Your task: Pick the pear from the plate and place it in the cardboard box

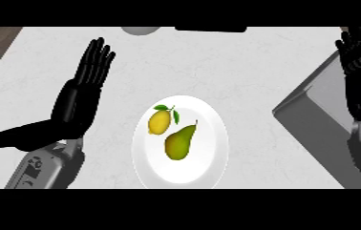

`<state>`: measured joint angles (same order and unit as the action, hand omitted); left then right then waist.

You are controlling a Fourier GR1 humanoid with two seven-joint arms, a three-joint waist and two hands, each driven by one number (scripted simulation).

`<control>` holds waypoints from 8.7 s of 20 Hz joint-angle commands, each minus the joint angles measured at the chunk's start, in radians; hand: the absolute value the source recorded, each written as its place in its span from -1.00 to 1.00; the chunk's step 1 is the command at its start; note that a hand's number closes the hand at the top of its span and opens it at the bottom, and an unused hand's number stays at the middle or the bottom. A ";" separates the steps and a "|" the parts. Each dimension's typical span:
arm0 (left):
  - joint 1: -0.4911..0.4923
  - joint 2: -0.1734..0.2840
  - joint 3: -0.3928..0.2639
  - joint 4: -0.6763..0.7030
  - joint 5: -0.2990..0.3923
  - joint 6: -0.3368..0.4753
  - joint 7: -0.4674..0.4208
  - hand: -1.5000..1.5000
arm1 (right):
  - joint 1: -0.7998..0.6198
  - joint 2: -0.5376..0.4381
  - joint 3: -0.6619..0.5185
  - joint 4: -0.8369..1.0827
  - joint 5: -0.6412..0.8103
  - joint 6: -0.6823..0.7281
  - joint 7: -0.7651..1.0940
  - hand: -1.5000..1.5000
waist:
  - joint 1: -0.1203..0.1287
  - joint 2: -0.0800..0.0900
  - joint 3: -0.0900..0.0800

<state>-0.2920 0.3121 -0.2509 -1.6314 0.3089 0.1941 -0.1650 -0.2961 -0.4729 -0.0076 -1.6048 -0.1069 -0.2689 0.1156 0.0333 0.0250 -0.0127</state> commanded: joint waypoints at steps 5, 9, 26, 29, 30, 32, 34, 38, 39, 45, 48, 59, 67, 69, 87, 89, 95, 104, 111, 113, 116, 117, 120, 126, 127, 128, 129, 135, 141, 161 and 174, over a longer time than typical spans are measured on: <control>0.077 0.217 0.019 0.058 -0.130 -0.062 0.044 0.00 | 0.066 0.064 -0.025 -0.240 0.152 -0.318 0.289 -1.00 | -0.071 -0.049 0.007; 0.096 0.241 -0.001 0.070 -0.139 -0.086 0.083 0.00 | 0.288 0.056 0.129 -0.265 0.339 -0.347 0.478 -1.00 | -0.091 -0.045 0.005; 0.039 0.193 -0.026 0.124 -0.172 -0.144 0.057 0.00 | 0.188 0.065 0.615 -0.606 0.800 0.215 1.124 -1.00 | -0.012 -0.022 0.006; 0.004 0.194 -0.019 0.141 -0.168 -0.168 0.055 0.00 | 0.078 0.127 0.622 -0.526 0.718 0.317 1.189 -1.00 | -0.003 -0.017 0.007; 0.010 0.204 0.001 0.135 -0.154 -0.171 0.071 0.00 | 0.067 0.148 0.633 -0.556 0.713 0.346 1.244 -1.00 | -0.010 -0.023 0.008; 0.030 0.207 -0.025 0.098 -0.177 -0.168 0.070 0.00 | 0.005 0.169 0.606 -0.475 0.669 0.396 1.271 -1.00 | 0.011 -0.023 0.007; 0.022 0.183 -0.026 0.126 -0.168 -0.166 0.080 0.00 | -0.059 0.225 0.633 -0.440 0.682 0.426 1.332 -1.00 | 0.004 -0.023 0.006; 0.013 0.184 -0.019 0.124 -0.182 -0.160 0.069 0.00 | -0.118 0.329 0.639 -0.296 0.663 0.438 1.370 -1.00 | 0.000 -0.023 0.007; 0.003 0.185 -0.009 0.137 -0.171 -0.171 0.064 0.00 | -0.157 0.367 0.620 -0.256 0.651 0.446 1.371 -1.00 | 0.002 -0.021 0.006; 0.037 0.178 -0.012 0.142 -0.196 -0.159 0.056 0.00 | -0.203 0.468 0.578 -0.112 0.639 0.459 1.372 -1.00 | -0.020 -0.028 0.009; 0.020 0.173 -0.006 0.115 -0.188 -0.159 0.092 0.00 | -0.239 0.470 0.570 -0.066 0.601 0.446 1.372 -1.00 | -0.019 -0.031 0.009; 0.044 0.166 0.010 0.101 -0.197 -0.171 0.089 0.00 | -0.321 0.472 0.569 0.096 0.633 0.419 1.372 -1.00 | -0.024 -0.033 0.011; 0.022 0.153 0.026 0.152 -0.214 -0.181 0.067 0.00 | -0.334 0.472 0.595 0.191 0.602 0.416 1.372 -1.00 | -0.035 -0.029 0.011; 0.041 0.151 0.021 0.115 -0.217 -0.183 0.072 0.00 | -0.345 0.472 0.610 0.234 0.612 0.391 1.372 -1.00 | -0.023 -0.028 0.011; 0.071 0.164 0.089 0.132 -0.201 -0.263 0.048 0.00 | -0.329 0.472 0.662 0.301 0.564 0.314 1.371 -1.00 | -0.025 -0.027 0.012; 0.057 0.142 0.073 0.171 -0.243 -0.242 0.034 0.00 | -0.300 0.472 0.700 0.320 0.562 0.266 1.345 -1.00 | -0.029 -0.025 0.012; 0.005 0.096 0.054 0.126 -0.266 -0.233 0.124 0.00 | -0.354 0.472 0.743 0.439 0.498 0.190 1.233 1.00 | -0.013 -0.022 0.013; 0.086 0.091 0.098 0.081 -0.286 -0.247 0.084 0.00 | -0.299 0.472 0.816 0.407 0.714 0.159 1.151 1.00 | -0.022 -0.026 0.013; 0.073 0.096 0.117 0.131 -0.285 -0.264 0.066 0.00 | -0.277 0.158 0.870 0.197 0.685 0.332 0.451 1.00 | -0.035 -0.025 0.014; 0.078 0.100 0.126 0.140 -0.291 -0.265 0.038 0.00 | -0.287 0.059 0.819 0.180 0.690 0.305 0.328 1.00 | -0.039 -0.025 0.013; 0.032 0.070 0.118 0.186 -0.299 -0.270 0.060 0.00 | -0.287 0.031 0.778 0.107 0.741 0.260 0.309 1.00 | -0.049 -0.025 0.013; 0.043 0.093 0.133 0.107 -0.286 -0.272 0.112 0.00 | -0.302 0.065 0.792 0.107 0.796 0.230 0.338 1.00 | -0.036 -0.028 0.013; 0.060 0.050 0.107 0.082 -0.309 -0.242 0.133 0.00 | -0.278 -0.031 0.761 -0.023 0.830 0.247 0.317 1.00 | -0.045 -0.030 0.013; 0.115 0.089 0.156 0.100 -0.306 -0.282 0.055 0.00 | -0.269 -0.108 0.581 -0.225 0.816 0.300 0.407 1.00 | -0.041 -0.030 0.012; 0.069 0.095 0.176 0.110 -0.282 -0.302 0.068 0.00 | -0.250 -0.106 0.554 -0.253 0.816 0.287 0.439 1.00 | -0.047 -0.030 0.013; 0.074 0.084 0.163 0.117 -0.290 -0.292 0.087 0.00 | -0.266 -0.107 0.520 -0.304 0.814 0.306 0.515 1.00 | -0.056 -0.033 0.012; 0.070 0.067 0.139 0.134 -0.313 -0.284 0.080 0.00 | -0.233 -0.060 0.526 -0.290 0.861 0.245 0.567 1.00 | -0.058 -0.031 0.012; 0.077 0.059 0.140 0.105 -0.313 -0.291 0.079 0.00 | -0.251 -0.135 0.217 -0.275 0.734 0.264 0.626 1.00 | -0.047 -0.027 0.013; 0.114 0.056 0.150 0.081 -0.332 -0.303 0.071 0.00 | -0.241 -0.172 0.042 -0.135 0.697 0.265 0.543 1.00 | -0.029 -0.024 0.013; 0.084 0.028 0.178 0.095 -0.338 -0.346 0.078 0.00 | -0.221 -0.441 -0.047 0.597 0.616 0.681 0.012 1.00 | -0.014 -0.021 0.013; 0.061 0.031 0.199 0.098 -0.352 -0.351 0.110 0.00 | -0.340 -0.315 -0.344 0.739 0.296 0.661 -0.293 -1.00 | -0.043 -0.032 0.017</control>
<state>-0.2308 0.3308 -0.0612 -1.5295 -0.0434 -0.1523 -0.0650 -0.5953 -0.8543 -0.1938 -0.9044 0.3471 0.4336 -0.1471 0.0055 0.0000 0.0023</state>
